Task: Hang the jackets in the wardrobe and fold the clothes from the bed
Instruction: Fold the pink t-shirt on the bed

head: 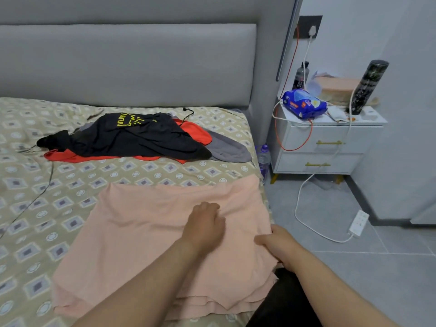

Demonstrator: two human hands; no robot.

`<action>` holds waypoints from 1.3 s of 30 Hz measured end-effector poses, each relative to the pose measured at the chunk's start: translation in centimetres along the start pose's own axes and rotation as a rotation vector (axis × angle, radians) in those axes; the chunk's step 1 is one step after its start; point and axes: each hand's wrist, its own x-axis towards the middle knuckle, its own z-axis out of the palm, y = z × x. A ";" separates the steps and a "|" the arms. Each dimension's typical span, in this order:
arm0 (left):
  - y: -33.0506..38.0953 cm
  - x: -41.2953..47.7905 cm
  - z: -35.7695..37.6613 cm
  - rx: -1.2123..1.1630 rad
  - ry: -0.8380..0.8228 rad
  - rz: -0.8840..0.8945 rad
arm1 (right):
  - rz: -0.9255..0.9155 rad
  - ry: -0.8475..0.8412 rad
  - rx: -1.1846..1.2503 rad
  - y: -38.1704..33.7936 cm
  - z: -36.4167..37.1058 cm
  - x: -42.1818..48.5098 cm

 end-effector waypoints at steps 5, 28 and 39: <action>7.0 4.4 3.3 -0.131 -0.276 -0.043 | -0.034 -0.139 -0.138 -0.2 0.9 -0.9; -3.7 2.2 -7.3 -1.018 0.026 -0.536 | -0.373 -0.300 -0.033 -4.3 12.8 -8.4; -22.6 -6.3 -20.6 -0.512 0.333 -0.683 | -0.253 -0.495 -0.069 -5.6 16.3 -10.8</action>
